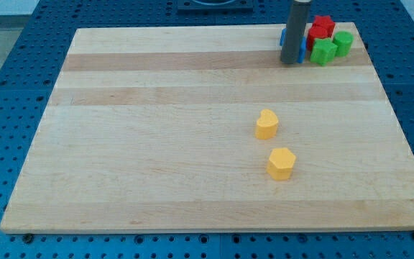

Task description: Push the yellow heart to the top center

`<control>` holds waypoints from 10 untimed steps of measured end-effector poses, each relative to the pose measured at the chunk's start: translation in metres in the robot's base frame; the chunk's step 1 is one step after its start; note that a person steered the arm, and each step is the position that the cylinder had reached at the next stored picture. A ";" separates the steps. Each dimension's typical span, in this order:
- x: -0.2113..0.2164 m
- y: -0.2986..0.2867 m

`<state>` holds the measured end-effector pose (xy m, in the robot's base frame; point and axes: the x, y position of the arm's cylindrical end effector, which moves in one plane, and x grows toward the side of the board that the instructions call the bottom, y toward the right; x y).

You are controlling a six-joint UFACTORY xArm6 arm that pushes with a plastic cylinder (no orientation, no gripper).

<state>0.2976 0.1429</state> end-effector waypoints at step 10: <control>0.169 -0.069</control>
<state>0.4667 0.0740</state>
